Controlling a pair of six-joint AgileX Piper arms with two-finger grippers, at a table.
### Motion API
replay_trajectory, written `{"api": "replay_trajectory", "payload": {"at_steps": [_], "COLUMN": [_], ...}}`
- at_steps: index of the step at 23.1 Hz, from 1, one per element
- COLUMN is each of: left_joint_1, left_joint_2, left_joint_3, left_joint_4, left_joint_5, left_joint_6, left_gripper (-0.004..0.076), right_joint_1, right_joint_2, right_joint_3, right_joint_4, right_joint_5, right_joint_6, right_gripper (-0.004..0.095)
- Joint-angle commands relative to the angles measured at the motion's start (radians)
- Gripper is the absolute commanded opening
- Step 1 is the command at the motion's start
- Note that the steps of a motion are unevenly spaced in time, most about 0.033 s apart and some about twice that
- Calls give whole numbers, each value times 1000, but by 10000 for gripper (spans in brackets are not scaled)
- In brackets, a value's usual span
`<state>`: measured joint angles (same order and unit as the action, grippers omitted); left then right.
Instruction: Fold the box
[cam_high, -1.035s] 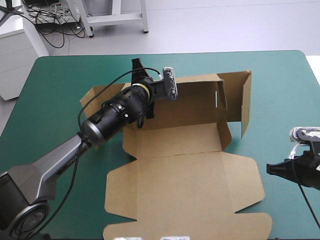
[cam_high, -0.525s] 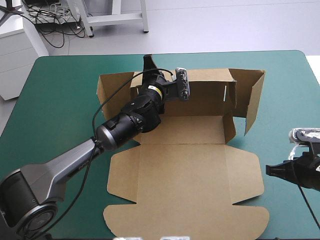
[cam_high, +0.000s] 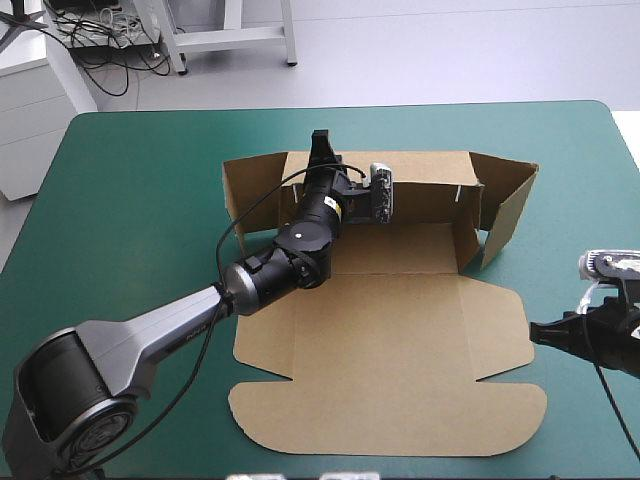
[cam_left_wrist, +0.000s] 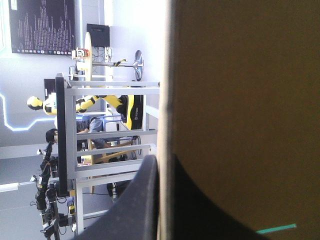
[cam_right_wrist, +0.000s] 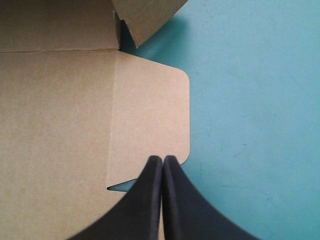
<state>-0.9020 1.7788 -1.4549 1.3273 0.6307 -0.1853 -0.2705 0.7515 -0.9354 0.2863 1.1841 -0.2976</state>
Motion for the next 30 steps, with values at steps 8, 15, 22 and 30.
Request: {"api": "replay_trajectory", "payload": {"at_steps": [8,15,22,30], "left_joint_1": [-7,-38,-51,-51], "left_joint_2": [34,47,47,47], "left_joint_3": [7,8,8,8], "left_joint_4": [201,260,269,271], "left_joint_5": [-21,19,18,18], "left_joint_6": [-76,-196,-205,-204], "left_gripper": [-10,-10,-10,-10], "right_joint_1": [-1,-1,-1,-1], "right_joint_2": [1,1,2,188], "right_joint_3": [-23,-23,-23,-254], "right_joint_4": [76,142,170,197], "right_joint_5": [-51,-46,-94,-165], "right_joint_6": [-5,-13,-13,-4], "right_gripper": [399,607,606,607]}}
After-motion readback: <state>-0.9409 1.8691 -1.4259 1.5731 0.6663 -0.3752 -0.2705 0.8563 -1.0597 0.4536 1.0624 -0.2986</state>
